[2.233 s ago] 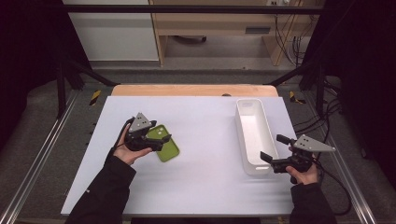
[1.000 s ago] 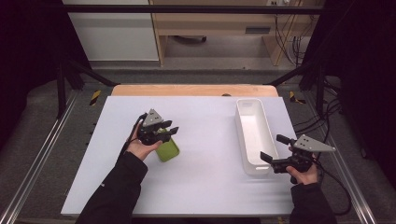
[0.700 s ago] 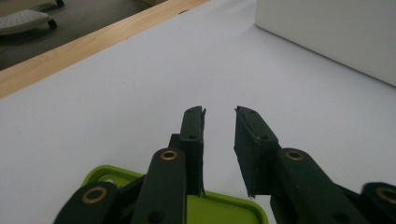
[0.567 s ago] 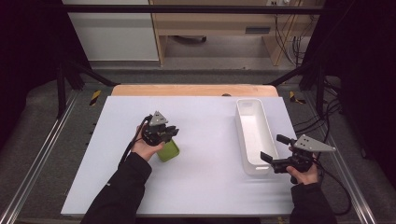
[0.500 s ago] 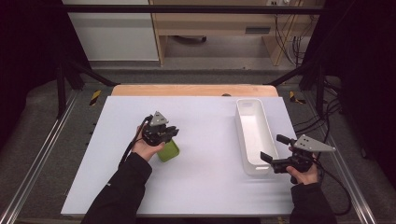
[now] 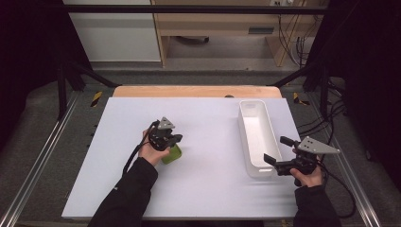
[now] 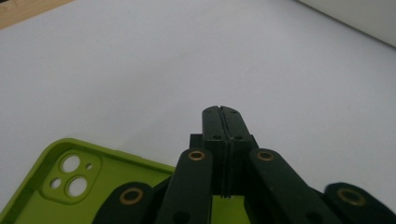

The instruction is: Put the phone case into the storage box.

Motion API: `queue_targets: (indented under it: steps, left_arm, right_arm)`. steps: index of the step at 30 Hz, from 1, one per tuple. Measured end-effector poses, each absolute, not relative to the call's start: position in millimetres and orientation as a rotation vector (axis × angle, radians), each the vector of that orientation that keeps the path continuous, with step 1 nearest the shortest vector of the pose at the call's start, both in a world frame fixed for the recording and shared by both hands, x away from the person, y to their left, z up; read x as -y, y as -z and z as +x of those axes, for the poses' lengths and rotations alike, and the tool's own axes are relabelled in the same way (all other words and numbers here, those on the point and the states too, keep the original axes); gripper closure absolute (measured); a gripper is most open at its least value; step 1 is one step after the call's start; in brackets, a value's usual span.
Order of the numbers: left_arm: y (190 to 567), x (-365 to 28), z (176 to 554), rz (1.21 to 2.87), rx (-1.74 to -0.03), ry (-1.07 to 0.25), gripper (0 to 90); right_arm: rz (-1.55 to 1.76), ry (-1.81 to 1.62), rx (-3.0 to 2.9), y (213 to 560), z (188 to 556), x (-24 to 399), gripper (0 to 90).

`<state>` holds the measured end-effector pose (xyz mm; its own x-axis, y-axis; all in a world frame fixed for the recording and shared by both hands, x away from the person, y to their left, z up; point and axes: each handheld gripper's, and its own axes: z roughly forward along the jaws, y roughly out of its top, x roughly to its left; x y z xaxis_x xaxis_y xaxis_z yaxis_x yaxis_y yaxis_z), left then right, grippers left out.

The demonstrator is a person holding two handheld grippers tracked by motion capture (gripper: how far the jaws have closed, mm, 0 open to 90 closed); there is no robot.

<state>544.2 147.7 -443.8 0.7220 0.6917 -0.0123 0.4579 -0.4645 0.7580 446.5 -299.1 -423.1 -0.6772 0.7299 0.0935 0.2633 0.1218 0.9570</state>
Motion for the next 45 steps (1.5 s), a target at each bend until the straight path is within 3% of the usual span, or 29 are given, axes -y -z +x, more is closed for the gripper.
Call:
queue_targets:
  steps: [13,45]
  left_arm:
    - [460.0,-141.8,545.0,2.218,-0.883,-0.362,90.0]
    - [460.5,-137.3,541.9,2.333,-0.859,-0.372,90.0]
  right_arm:
    - [0.959,-1.576,-2.005,422.7,446.6,299.3,0.5]
    - [0.957,-1.571,-2.009,421.8,446.2,299.3,0.5]
